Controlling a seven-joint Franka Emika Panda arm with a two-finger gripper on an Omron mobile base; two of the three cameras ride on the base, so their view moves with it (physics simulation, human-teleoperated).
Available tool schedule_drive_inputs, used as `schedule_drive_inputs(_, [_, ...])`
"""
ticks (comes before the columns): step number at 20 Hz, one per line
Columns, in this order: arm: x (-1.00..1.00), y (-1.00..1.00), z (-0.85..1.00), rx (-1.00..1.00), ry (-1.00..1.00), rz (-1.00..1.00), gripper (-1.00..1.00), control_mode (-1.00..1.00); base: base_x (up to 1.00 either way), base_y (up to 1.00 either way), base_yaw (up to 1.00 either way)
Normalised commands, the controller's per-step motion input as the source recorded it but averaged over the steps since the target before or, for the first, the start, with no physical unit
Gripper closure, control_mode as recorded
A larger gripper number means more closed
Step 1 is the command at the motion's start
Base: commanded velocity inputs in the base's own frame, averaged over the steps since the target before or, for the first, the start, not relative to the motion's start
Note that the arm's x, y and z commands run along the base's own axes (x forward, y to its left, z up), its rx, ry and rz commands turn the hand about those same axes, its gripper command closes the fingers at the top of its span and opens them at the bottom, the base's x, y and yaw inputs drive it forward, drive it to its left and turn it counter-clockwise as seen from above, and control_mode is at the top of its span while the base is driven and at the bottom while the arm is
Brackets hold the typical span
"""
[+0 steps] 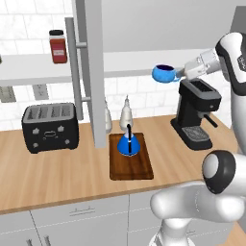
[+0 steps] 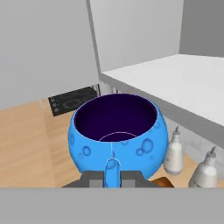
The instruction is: Pick the kettle from the counter and place it on the tray. Then pick the mug from the cabinet and place it on the tray. Then close the cabinet doors.
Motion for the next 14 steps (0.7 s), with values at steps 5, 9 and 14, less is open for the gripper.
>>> schedule_drive_inputs(5, [-0.02,0.19,-0.23,-0.03,0.03,0.0,1.0,-1.0,0.0,0.0,0.0])
schedule_drive_inputs(9, [-0.25,0.41,-0.68,-0.01,0.0,0.0,1.0,-1.0,0.0,0.0,0.0])
schedule_drive_inputs(14, [-0.29,0.39,-0.77,0.0,-0.02,0.0,1.0,-1.0,0.0,0.0,0.0])
